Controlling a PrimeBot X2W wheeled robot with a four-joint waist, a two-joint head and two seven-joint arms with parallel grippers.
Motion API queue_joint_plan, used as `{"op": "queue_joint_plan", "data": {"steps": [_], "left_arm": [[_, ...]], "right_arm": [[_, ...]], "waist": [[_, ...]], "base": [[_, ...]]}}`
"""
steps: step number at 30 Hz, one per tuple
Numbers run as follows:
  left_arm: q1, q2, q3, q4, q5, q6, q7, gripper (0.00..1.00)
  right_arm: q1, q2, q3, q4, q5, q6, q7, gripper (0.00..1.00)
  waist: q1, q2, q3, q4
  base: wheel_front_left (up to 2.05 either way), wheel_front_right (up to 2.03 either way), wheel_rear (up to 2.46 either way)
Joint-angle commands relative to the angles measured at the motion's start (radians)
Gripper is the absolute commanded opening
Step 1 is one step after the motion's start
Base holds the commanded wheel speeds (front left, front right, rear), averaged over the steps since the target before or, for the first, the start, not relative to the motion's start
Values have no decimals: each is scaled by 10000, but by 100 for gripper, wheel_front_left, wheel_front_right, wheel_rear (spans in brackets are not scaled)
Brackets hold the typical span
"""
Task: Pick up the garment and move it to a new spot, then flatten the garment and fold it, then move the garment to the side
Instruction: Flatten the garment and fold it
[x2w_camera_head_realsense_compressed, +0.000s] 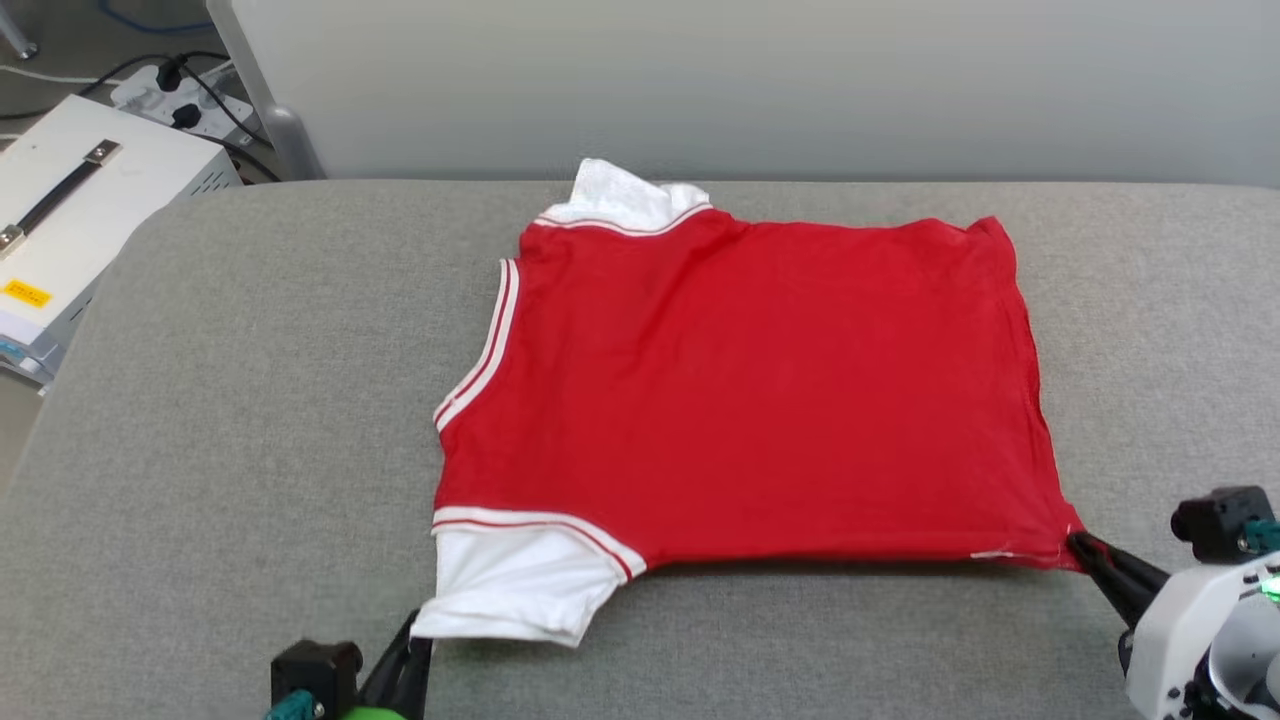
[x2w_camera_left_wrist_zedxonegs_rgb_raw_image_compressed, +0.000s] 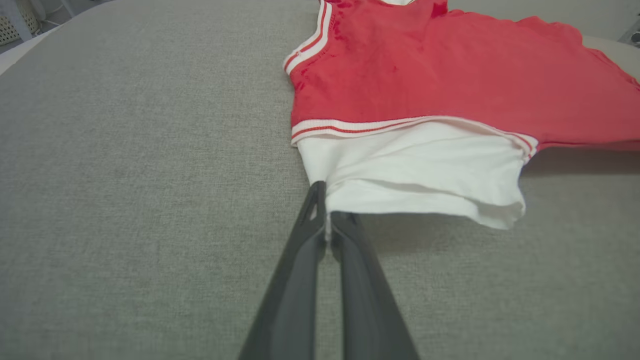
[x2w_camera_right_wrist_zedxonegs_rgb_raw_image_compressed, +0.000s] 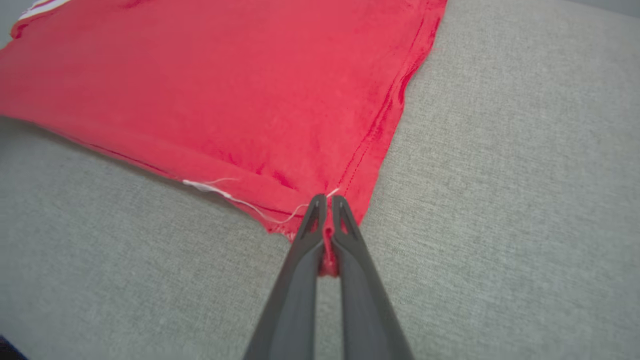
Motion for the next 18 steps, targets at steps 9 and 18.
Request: {"op": "queue_joint_plan", "data": {"steps": [9,18], "left_arm": [[1103,76,-209,-291,-338,97,73,0],[967,203,-431,-432,-163,28,261,0]], "right_arm": [[2387,-218,-1695,-1668,-389,-7,917,0],[4109,415,-3594,-3339,-1091,-7,2123,0]], "waist": [[1,34,-163,98],[1,34,23,70]], "base": [[0,0,0],[0,0,0]]}}
